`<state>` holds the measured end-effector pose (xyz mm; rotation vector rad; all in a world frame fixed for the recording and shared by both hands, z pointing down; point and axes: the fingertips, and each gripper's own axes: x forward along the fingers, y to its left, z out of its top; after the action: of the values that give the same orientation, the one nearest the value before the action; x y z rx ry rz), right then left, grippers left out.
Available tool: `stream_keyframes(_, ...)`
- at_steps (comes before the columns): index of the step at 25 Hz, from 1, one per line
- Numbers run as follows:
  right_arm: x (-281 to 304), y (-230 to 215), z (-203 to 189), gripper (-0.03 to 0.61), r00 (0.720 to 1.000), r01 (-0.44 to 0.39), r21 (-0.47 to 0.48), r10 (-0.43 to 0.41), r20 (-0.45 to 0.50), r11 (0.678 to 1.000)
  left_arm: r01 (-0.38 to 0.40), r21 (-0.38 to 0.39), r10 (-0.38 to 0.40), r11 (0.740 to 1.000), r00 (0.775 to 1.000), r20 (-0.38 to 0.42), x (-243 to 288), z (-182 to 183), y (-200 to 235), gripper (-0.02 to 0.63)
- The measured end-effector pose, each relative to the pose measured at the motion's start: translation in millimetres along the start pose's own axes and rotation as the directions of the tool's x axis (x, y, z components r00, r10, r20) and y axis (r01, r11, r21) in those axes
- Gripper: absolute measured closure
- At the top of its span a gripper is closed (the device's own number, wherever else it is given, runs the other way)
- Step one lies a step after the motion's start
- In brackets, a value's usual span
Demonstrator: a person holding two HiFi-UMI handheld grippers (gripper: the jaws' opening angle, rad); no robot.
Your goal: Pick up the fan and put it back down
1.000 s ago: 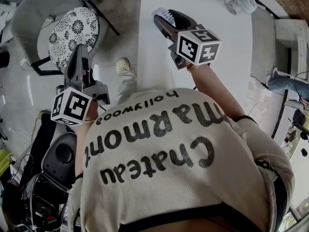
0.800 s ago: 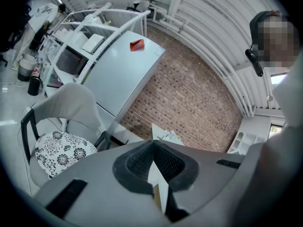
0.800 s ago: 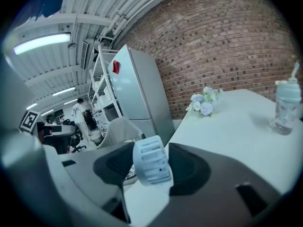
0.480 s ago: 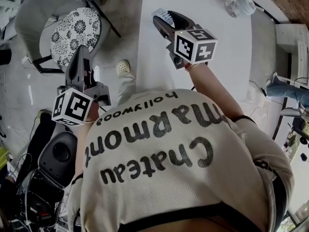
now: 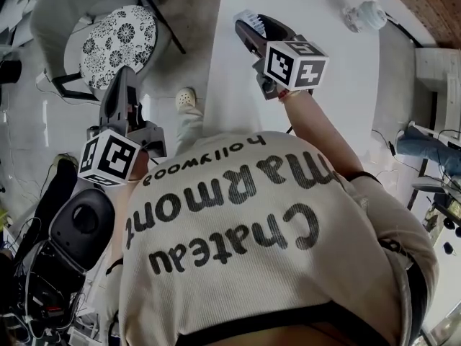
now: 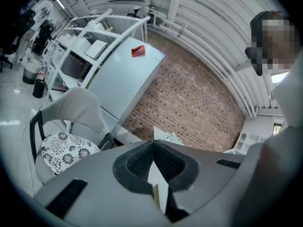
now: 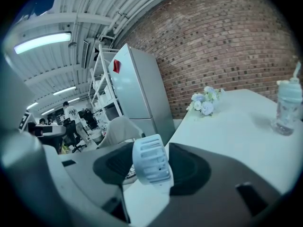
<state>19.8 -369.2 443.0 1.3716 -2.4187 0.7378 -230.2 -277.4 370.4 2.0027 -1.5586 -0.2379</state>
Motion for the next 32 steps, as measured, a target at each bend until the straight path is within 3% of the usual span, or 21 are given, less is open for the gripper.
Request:
stream_keyframes(7,2.3,4.3,-3.4,0.308,0.999,-0.040,0.022,0.040,-0.002,0.999,-0.040,0.010,0.040,0.999,0.999,0.021,-15.4,2.1,5.6,0.614)
stream_keyframes(18,-7.4,11.8,-14.8,0.245,0.997,-0.074,0.054,0.073,0.021,0.996,-0.117,-0.018,0.116,0.993,0.991,-0.060,-41.2,-30.3,26.1,0.614)
stream_keyframes(22,-21.5,9.9,-23.7,0.239,0.998,-0.048,0.093,0.045,0.038,0.994,-0.042,-0.011,0.041,0.999,0.993,-0.108,-26.1,-37.0,10.5,0.614)
stream_keyframes(29,-56.5,19.2,-56.6,0.244,0.996,0.079,0.179,-0.086,0.034,0.981,0.122,0.020,-0.117,0.992,0.978,-0.175,-37.6,-39.0,-8.2,0.614)
stream_keyframes(30,-63.4,23.4,-62.8,0.251,0.994,0.095,0.199,-0.104,0.036,0.975,0.135,0.024,-0.129,0.991,0.976,-0.175,-45.4,-39.1,-8.6,0.614)
stream_keyframes(32,-80.0,29.5,-71.7,0.335,0.985,0.141,0.256,-0.161,0.061,0.956,0.165,0.041,-0.156,0.986,0.974,-0.167,-60.9,-37.4,-9.5,0.614)
